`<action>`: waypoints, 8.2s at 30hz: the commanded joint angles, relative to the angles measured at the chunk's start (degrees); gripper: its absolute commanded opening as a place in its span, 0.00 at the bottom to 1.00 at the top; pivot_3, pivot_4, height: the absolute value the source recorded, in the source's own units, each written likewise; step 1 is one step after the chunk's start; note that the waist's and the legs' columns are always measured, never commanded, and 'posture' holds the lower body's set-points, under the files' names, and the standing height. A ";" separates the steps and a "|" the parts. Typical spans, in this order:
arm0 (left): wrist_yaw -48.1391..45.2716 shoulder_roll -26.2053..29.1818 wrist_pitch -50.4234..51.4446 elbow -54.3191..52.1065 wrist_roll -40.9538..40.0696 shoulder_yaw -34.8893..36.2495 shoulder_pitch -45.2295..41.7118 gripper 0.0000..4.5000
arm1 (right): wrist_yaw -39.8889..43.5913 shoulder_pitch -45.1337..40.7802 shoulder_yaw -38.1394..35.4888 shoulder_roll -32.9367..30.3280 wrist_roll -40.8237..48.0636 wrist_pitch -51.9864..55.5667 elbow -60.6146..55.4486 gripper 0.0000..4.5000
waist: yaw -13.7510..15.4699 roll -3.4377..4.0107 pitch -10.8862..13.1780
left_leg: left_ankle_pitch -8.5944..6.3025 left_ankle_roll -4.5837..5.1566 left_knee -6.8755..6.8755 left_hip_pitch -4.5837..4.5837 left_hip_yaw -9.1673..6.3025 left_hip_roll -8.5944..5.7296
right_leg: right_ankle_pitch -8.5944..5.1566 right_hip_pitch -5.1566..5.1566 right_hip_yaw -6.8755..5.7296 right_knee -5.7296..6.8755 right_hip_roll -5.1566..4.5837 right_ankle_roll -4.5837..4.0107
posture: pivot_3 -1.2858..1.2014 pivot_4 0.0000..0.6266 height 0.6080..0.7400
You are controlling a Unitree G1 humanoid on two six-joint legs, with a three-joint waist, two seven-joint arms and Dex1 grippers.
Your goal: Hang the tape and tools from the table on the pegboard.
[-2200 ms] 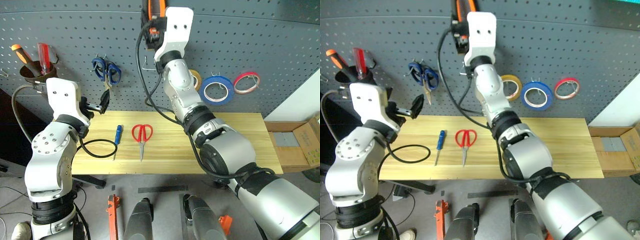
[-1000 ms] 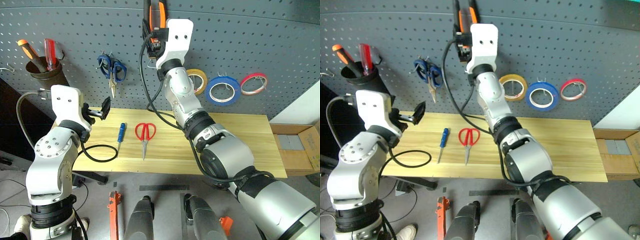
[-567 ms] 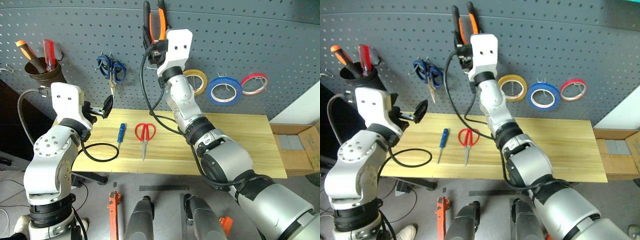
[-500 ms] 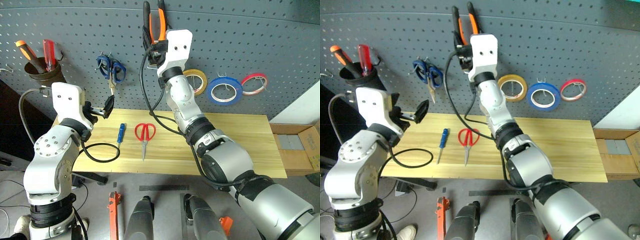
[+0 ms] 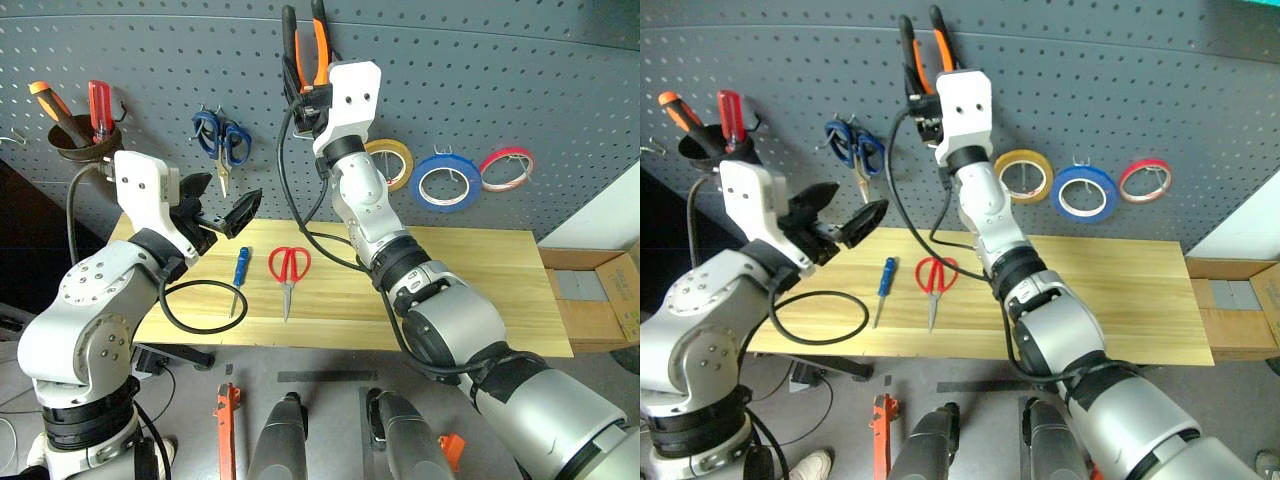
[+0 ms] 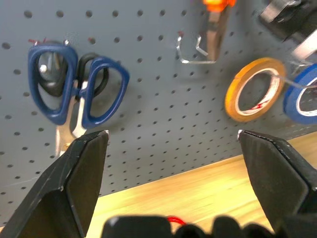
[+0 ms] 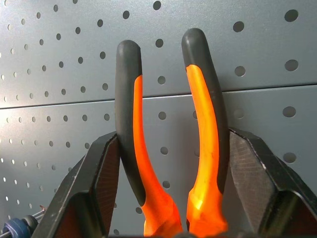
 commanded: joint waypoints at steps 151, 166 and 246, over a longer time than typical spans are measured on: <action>13.43 -16.03 -27.96 9.94 30.76 -8.81 14.20 0.05 | 41.97 48.31 8.37 -23.17 9.60 48.66 -73.45 1.00 | -1.73 -0.15 -9.30 | 0.68 -0.61 0.06 1.26 -0.02 -0.24 | 0.04 1.67 -0.18 -0.15 -0.26 0.00 | 0.53 0.11 1.00; 9.25 -13.74 -28.44 25.36 29.33 -10.13 4.82 0.05 | 40.84 51.40 9.18 -24.79 8.40 49.84 -76.55 1.00 | -1.79 -0.14 -9.31 | 0.69 -0.60 0.07 1.28 -0.02 -0.23 | 0.05 1.66 -0.16 -0.10 -0.24 0.01 | 0.52 0.13 1.00; 13.73 0.78 -33.78 17.59 35.65 1.76 7.64 0.11 | 45.60 40.84 11.63 -15.37 10.37 45.54 -68.92 1.00 | -1.11 -0.54 -3.15 | 0.52 -0.89 -0.19 0.40 -0.18 -0.01 | 0.00 0.65 -0.50 -0.02 -0.28 0.16 | 0.55 0.20 1.00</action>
